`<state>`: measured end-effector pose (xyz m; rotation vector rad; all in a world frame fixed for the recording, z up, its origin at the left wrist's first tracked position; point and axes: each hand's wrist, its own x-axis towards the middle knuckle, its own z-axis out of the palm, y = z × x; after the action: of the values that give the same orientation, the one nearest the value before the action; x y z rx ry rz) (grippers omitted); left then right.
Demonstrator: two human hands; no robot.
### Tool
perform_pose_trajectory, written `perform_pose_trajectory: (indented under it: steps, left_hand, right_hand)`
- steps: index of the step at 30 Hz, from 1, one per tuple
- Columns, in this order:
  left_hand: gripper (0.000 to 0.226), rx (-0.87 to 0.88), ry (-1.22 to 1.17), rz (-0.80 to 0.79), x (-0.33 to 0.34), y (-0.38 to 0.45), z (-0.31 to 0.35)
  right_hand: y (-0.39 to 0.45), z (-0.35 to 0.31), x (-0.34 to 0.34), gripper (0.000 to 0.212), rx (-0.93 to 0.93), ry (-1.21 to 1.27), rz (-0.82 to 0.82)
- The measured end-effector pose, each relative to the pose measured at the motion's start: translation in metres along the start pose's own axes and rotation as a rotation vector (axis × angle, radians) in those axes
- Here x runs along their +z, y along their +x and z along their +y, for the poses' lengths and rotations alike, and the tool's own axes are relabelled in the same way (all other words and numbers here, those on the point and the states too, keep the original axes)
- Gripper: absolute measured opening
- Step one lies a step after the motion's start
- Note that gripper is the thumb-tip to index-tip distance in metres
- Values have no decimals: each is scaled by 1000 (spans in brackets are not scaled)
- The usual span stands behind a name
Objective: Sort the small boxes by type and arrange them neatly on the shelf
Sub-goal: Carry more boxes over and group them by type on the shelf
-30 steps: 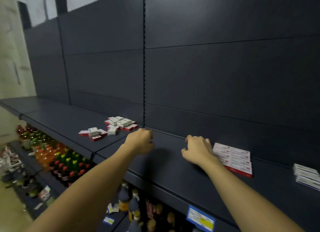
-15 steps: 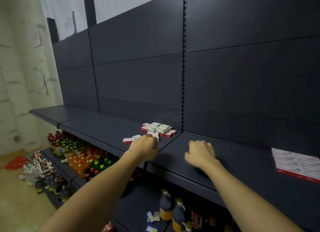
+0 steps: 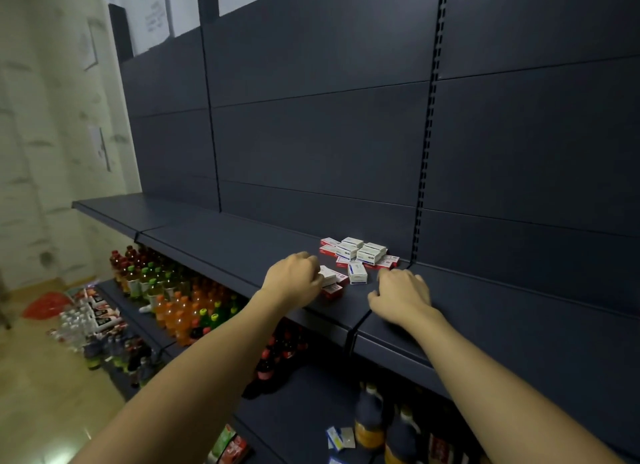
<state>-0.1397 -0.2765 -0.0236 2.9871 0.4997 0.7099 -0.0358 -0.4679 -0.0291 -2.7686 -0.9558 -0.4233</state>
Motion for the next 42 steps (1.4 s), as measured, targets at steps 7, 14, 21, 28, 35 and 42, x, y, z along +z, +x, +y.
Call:
perform_pose_trajectory:
  steps: [7,14,21,28,35,42]
  left_hand:
    - [23,-7,4,-58,20,63,-46]
    - [25,32,47,-119,42,134,-74]
    - [27,57,37,-184,68,183,-95]
    - [29,95,-14,-219,88,221,-109]
    - [36,221,-50,-281,111,256,-118]
    - [54,425,-89,-395,125,290,-127]
  right_hand:
    - [68,-9,16,37,49,0,37]
    - [140,-18,31,34,50,37,95]
    - [184,-14,47,32,43,42,97]
    - [208,-13,53,30,76,50,84]
    - [218,-14,63,35,124,84,56]
    - [241,-23,63,53,189,130,-49]
